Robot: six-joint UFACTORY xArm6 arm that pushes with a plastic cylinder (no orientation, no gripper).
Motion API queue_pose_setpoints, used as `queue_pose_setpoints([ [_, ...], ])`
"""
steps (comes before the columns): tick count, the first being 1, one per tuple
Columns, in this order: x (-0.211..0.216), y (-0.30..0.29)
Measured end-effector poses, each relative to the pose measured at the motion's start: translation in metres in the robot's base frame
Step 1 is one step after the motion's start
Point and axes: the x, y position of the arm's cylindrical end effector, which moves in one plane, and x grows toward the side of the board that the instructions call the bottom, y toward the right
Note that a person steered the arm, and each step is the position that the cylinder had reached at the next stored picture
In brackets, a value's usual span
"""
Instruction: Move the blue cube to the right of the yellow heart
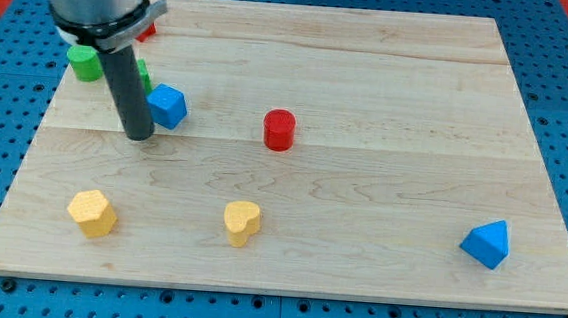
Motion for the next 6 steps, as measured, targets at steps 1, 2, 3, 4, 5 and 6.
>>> queue_pose_setpoints([
  [1,0.0,-0.033],
  [2,0.0,-0.058],
  [3,0.0,-0.085],
  [4,0.0,-0.109],
  [5,-0.001,-0.111],
  [6,-0.006,-0.118],
])
